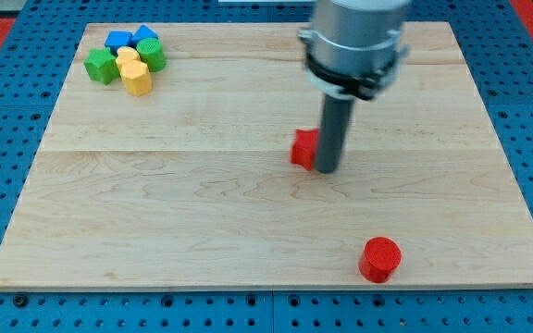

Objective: Move red star to the bottom of yellow hexagon

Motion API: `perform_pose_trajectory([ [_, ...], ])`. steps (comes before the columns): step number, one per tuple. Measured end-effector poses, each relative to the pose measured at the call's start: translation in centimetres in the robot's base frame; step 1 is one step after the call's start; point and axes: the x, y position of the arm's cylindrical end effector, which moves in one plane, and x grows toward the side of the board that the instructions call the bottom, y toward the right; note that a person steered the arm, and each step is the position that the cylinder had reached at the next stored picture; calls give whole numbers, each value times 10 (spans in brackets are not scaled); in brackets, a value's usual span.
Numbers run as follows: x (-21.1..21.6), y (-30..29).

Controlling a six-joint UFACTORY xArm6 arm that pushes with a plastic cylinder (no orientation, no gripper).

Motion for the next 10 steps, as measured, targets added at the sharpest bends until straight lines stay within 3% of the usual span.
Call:
perform_pose_trajectory([
  [2,-26,-17],
  [3,-36,-73],
  [5,-45,-3],
  [6,-90,-83],
  [7,-95,-129],
  [8,-77,-104],
  [9,-83,-157],
  [10,-91,-167],
])
